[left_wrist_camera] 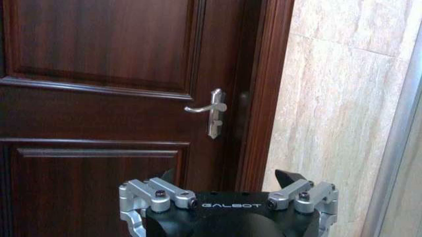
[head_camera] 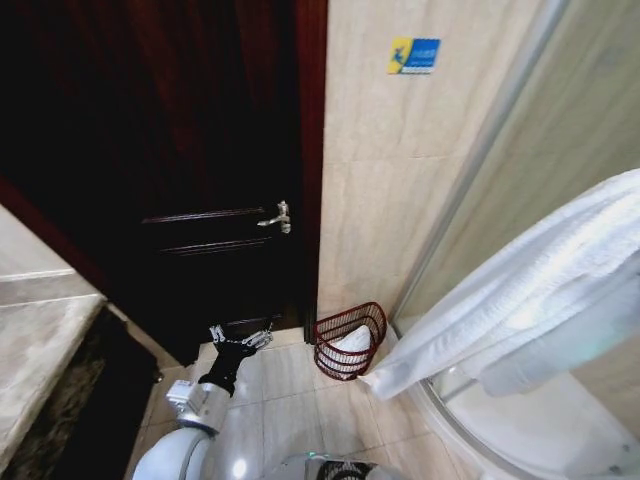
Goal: Discard the used towel into the hamper.
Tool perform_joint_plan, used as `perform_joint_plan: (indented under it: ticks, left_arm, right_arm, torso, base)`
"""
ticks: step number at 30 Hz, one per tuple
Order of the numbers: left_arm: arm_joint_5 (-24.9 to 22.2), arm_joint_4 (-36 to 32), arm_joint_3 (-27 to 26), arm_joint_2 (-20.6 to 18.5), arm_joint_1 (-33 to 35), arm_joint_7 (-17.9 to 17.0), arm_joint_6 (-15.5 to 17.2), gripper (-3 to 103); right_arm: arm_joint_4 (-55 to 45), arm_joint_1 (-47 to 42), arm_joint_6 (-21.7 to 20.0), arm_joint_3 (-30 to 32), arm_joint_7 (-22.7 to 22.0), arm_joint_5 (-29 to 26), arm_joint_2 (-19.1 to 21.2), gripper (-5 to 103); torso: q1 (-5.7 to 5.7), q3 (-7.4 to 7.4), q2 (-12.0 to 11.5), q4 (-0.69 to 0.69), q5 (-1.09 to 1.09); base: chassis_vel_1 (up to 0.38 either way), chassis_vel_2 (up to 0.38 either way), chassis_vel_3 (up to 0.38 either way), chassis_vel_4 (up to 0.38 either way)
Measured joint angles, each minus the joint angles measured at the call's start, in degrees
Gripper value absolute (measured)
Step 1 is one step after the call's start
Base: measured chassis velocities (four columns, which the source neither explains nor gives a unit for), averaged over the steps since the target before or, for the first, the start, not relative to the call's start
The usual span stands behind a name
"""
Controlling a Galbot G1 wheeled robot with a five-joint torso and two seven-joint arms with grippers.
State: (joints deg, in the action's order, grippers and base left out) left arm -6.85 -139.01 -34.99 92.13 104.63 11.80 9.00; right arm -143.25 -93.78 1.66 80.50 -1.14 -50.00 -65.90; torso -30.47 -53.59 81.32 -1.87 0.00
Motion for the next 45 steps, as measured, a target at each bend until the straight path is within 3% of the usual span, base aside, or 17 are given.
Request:
perform_joint_plan:
  ticks: [20, 45]
  left_arm:
    - [0.0, 0.0, 0.0, 0.0, 0.0, 0.0, 0.0, 100]
    - [0.0, 0.0, 0.0, 0.0, -0.01, 0.0, 0.0, 100]
  right_arm:
    - [0.0, -0.15, 0.1, 0.09, 0.55, 0.05, 0.2, 12]
    - [0.0, 0.07, 2.0, -0.11, 1.65, -0.02, -0.12, 12]
  torso:
    - [-0.01, 0.0, 0.0, -0.01, 0.0]
    - [-0.04, -0.02, 0.0, -0.01, 0.0]
  base:
    - [0.001, -0.003, -0.002, 0.002]
    - [0.097, -0.095, -0.104, 0.1]
